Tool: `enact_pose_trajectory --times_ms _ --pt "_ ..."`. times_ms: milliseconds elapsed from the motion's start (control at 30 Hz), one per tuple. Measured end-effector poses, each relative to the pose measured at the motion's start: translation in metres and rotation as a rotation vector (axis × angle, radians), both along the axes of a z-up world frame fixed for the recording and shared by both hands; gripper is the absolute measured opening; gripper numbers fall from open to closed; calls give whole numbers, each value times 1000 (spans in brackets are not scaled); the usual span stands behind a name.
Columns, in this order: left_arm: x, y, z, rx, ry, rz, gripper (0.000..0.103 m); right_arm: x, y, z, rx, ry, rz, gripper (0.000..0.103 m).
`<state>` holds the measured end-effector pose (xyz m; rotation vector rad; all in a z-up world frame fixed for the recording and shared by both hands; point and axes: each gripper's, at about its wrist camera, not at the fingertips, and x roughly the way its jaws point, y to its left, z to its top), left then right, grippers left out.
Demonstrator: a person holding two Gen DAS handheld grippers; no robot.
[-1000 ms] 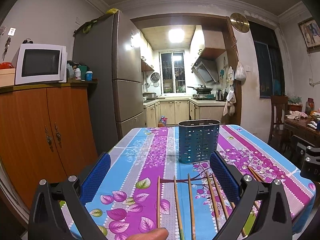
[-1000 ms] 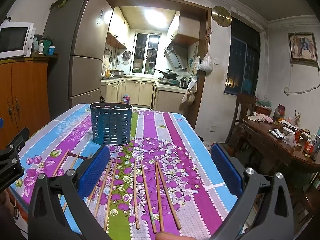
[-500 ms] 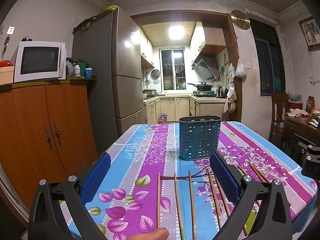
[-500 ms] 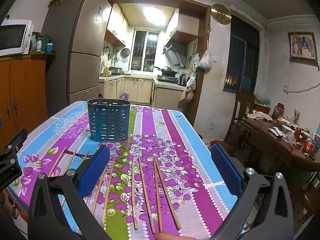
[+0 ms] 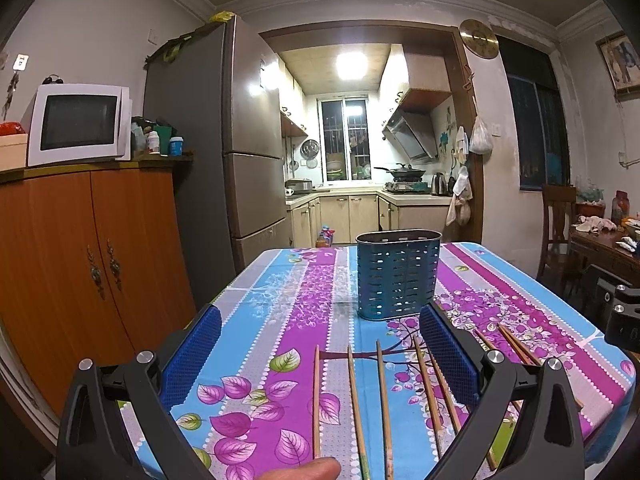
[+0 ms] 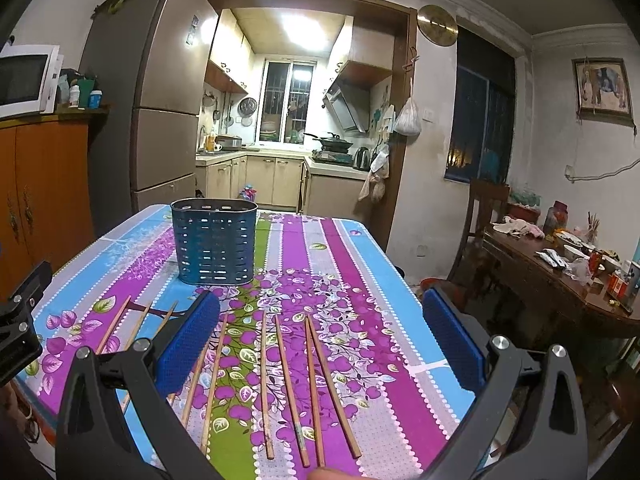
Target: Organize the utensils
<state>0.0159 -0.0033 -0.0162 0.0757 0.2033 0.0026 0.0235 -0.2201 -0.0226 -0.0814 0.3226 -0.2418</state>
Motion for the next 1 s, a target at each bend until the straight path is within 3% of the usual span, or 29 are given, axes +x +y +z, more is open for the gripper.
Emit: enact_pose_trajectory --times_ms 300,633,1000 --pt "-2 23 -3 -62 -5 -17 99 -8 -15 3 -1 -71 -41 98" --pt "-20 38 -12 23 -6 10 99 -21 -24 0 -20 -50 27 98" --pt "-27 60 -44 4 169 33 99 -48 -42 -10 0 4 50 98"
